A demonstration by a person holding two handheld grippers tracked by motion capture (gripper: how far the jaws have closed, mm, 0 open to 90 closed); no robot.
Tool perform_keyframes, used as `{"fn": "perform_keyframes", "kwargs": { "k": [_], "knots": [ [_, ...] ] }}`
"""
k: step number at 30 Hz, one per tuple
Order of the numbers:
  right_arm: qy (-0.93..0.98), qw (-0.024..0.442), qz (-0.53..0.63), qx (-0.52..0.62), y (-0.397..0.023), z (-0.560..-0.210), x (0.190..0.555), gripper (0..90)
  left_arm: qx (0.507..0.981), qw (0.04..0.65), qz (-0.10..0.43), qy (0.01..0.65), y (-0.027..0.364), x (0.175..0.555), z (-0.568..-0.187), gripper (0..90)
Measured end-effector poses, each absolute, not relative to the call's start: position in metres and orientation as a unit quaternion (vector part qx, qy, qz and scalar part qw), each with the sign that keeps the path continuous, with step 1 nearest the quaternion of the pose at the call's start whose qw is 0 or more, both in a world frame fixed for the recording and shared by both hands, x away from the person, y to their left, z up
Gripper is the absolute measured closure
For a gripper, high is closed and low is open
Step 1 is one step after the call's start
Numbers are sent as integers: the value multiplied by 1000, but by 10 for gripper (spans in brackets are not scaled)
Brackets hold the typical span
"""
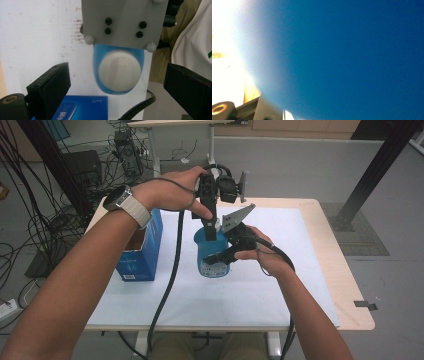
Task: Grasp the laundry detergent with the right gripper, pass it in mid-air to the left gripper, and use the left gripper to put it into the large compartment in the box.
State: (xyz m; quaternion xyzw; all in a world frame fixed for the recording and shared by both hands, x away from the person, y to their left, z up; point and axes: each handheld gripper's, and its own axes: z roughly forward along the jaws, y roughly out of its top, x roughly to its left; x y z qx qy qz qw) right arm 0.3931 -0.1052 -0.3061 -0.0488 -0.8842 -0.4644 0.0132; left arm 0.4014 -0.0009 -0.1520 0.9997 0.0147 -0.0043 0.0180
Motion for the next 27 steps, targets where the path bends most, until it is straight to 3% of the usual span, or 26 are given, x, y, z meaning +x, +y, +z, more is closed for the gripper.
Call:
{"fn": "perform_keyframes", "kwargs": {
  "k": [27],
  "knots": [
    [-883,13,-466,-51,-107,-306,394,438,1000,23,-8,16,0,402,-153,80]
  ]
}}
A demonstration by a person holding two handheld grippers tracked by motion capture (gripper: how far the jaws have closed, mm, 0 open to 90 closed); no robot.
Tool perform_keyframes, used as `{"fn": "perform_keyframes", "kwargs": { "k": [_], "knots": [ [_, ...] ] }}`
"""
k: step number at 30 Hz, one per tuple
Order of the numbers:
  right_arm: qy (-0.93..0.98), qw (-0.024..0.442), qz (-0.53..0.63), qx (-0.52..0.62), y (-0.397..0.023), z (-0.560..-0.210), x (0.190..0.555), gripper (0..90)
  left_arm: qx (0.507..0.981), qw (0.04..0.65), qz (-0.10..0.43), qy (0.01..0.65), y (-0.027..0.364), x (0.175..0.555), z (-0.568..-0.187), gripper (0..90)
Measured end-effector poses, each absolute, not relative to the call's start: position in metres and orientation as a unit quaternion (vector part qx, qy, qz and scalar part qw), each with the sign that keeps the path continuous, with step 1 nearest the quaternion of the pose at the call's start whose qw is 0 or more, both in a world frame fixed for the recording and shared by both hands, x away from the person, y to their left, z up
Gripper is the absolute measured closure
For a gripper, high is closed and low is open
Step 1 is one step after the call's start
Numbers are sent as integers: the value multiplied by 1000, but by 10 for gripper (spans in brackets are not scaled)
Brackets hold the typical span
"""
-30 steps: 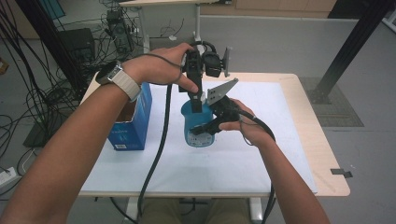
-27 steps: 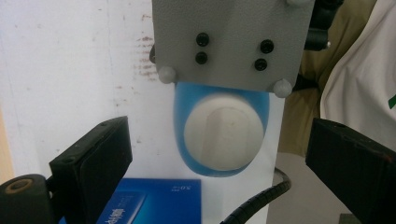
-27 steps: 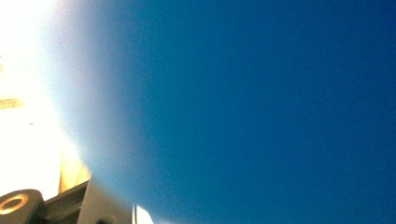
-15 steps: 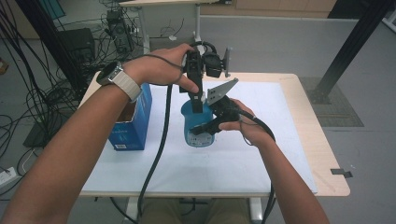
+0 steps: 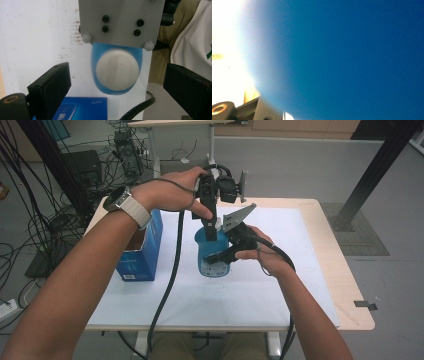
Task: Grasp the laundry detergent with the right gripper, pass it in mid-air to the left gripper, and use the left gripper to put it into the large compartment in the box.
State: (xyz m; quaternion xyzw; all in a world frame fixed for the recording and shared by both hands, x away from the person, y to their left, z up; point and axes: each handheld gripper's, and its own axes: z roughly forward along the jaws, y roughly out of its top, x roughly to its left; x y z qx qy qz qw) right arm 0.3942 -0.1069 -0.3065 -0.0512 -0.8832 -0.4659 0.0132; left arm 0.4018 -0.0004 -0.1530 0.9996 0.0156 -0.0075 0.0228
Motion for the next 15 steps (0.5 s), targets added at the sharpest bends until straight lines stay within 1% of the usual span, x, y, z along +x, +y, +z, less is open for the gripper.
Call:
{"fn": "perform_keyframes", "kwargs": {
  "k": [15],
  "knots": [
    [-883,13,-466,-54,-108,-307,394,438,1000,24,-8,15,-1,402,-153,80]
  ]
}}
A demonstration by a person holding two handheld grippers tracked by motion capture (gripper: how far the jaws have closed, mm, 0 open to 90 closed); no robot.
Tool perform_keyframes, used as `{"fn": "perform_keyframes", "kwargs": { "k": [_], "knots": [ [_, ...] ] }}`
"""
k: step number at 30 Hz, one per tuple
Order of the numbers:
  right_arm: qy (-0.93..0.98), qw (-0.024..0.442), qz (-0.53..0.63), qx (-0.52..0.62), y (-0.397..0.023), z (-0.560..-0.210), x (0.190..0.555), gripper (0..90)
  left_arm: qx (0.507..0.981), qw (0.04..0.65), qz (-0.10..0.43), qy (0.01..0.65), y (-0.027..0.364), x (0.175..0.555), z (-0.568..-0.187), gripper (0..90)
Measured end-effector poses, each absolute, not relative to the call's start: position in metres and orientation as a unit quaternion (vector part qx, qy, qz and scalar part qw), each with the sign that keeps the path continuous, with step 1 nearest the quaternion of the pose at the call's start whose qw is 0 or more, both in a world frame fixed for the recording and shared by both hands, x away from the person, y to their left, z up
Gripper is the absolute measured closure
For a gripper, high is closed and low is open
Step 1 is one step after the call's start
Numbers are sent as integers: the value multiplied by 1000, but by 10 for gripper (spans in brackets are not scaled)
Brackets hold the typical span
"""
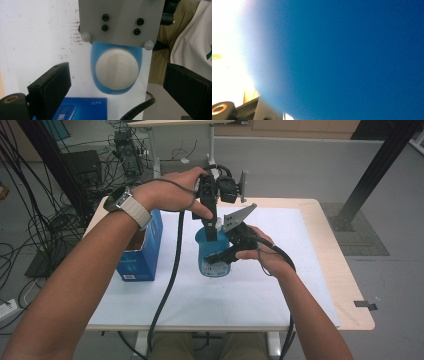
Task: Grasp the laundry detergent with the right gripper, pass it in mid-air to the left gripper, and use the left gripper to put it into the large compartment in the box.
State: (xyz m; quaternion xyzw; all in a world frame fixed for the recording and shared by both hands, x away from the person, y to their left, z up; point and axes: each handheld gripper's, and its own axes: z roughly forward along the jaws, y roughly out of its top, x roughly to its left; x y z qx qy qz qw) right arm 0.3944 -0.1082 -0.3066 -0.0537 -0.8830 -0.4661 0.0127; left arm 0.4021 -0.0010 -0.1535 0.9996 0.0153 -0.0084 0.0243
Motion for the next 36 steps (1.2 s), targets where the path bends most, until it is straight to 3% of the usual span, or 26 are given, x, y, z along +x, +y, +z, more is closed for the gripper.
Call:
{"fn": "perform_keyframes", "kwargs": {
  "k": [36],
  "knots": [
    [-882,12,-467,-60,-109,-307,395,438,1000,24,-8,18,1,402,-155,81]
  ]
}}
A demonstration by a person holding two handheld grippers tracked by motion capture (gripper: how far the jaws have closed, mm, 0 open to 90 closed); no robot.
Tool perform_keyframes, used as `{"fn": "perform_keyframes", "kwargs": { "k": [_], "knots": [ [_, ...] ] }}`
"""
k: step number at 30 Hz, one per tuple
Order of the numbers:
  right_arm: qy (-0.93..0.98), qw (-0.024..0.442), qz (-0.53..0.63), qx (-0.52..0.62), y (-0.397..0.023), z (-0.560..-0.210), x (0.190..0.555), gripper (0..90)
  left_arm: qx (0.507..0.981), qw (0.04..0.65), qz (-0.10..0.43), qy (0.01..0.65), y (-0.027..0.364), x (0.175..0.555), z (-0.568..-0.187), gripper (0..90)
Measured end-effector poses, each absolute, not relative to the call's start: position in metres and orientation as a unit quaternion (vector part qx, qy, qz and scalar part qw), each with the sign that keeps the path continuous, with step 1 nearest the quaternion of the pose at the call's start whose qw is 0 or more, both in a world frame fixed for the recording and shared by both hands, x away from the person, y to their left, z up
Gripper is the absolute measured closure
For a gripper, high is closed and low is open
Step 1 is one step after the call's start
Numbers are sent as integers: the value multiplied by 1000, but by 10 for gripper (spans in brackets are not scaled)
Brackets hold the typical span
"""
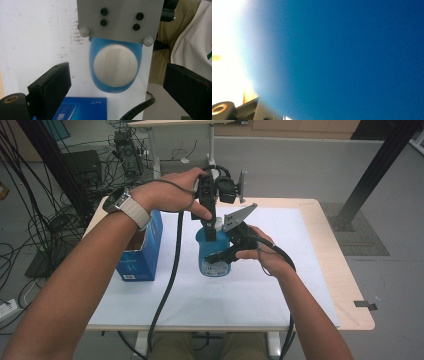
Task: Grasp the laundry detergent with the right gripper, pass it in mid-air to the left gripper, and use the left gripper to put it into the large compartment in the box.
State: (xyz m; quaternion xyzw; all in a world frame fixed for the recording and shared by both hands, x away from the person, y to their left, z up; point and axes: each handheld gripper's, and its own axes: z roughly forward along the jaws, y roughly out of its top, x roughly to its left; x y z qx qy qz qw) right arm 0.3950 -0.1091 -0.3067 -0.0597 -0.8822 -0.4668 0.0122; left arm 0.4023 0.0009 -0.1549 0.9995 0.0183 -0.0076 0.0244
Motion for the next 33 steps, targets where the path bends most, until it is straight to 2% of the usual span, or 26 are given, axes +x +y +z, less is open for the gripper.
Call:
{"fn": "perform_keyframes", "kwargs": {
  "k": [33],
  "knots": [
    [-882,15,-467,-59,-108,-306,395,438,999,28,-9,21,5,405,-161,82]
  ]
}}
